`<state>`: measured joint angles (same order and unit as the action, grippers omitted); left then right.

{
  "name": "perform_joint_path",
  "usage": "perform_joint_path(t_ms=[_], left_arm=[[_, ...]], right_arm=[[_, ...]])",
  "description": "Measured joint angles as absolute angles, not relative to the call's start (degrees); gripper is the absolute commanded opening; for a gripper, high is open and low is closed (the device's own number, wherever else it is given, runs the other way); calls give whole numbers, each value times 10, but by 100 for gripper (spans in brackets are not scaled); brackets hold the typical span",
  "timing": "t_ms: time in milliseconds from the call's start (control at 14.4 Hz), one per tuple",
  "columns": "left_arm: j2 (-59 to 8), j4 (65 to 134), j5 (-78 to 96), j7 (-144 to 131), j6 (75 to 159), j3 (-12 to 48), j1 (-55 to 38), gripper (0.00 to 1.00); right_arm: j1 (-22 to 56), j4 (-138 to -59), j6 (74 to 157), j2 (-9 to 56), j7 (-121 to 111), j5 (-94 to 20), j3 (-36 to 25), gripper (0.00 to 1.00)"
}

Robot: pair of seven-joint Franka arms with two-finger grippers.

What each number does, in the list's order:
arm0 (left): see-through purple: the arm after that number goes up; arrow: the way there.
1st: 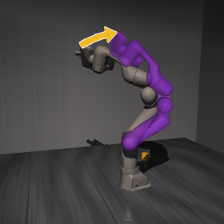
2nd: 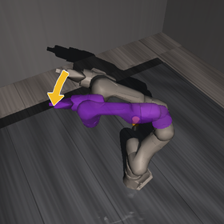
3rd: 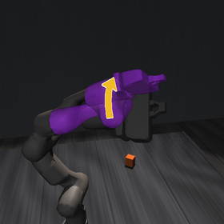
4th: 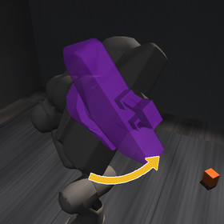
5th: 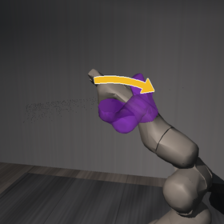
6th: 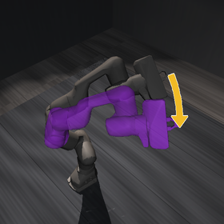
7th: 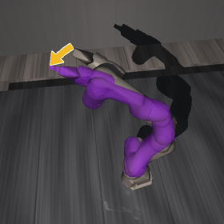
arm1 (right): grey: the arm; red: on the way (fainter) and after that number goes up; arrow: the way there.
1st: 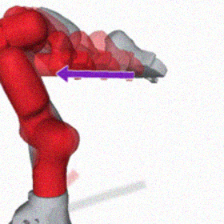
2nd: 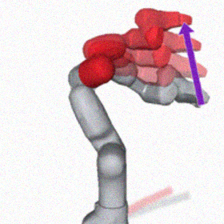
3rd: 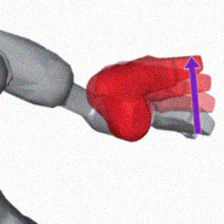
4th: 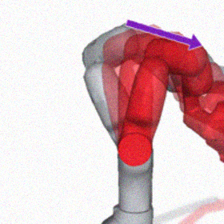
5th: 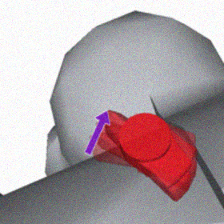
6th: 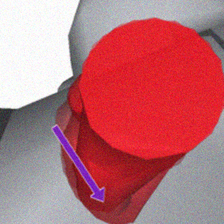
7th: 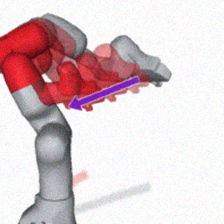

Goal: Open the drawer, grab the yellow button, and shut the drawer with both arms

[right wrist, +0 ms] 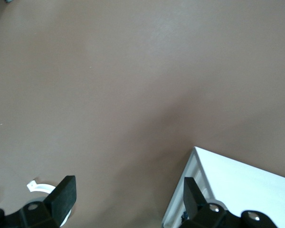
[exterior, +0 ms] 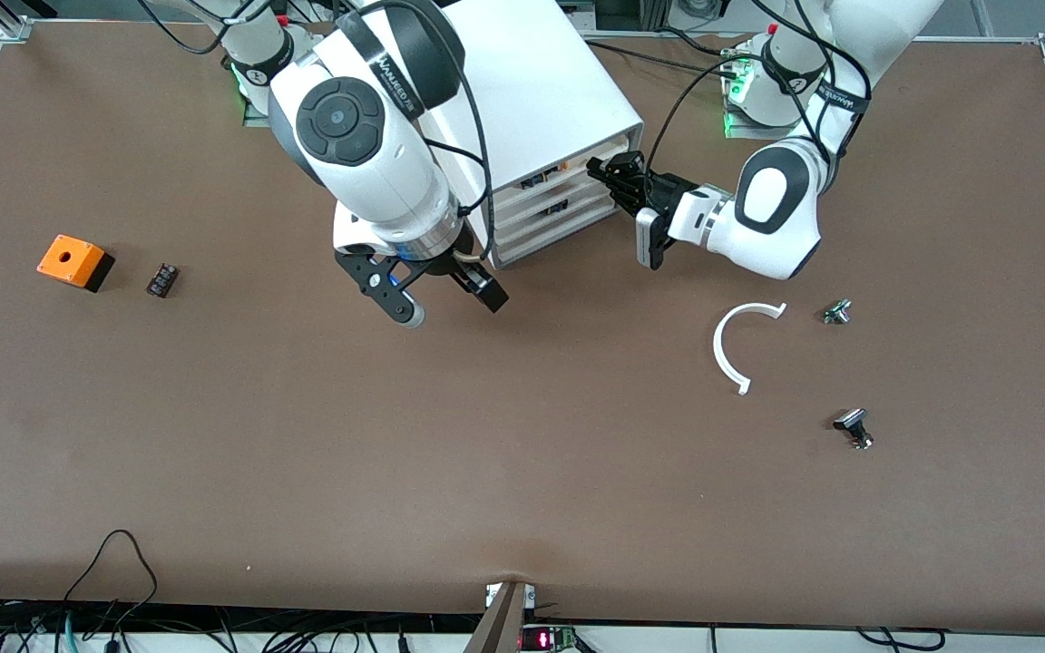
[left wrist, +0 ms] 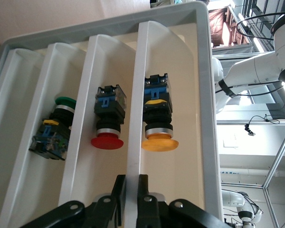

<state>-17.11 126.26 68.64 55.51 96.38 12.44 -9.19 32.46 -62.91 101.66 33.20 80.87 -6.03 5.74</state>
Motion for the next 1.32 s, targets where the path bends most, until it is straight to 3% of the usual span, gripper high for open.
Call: perform_joint_path(t_ms=[971,1041,1110,1180,1318], left_arm=[[-255,1124,623,544,953,115,-13,0],[-255,1119,620,543,953,114,-13,27],[-255,1116,618,541,954,113,-13,95],[-255,1113,618,537,956,112,-11,100],[-258,1106,618,530,958,112,-5,100]], right_arm=[[395,-621,1114,376,964,-61,58,100],[402,-621,1114,380,982,-61,58,100],[407,-621,1114,384,999,-61,58,100],[412,-621,1115,388,1014,-61,58,100],[421,-621,1119,397,1041,-61,58,100]])
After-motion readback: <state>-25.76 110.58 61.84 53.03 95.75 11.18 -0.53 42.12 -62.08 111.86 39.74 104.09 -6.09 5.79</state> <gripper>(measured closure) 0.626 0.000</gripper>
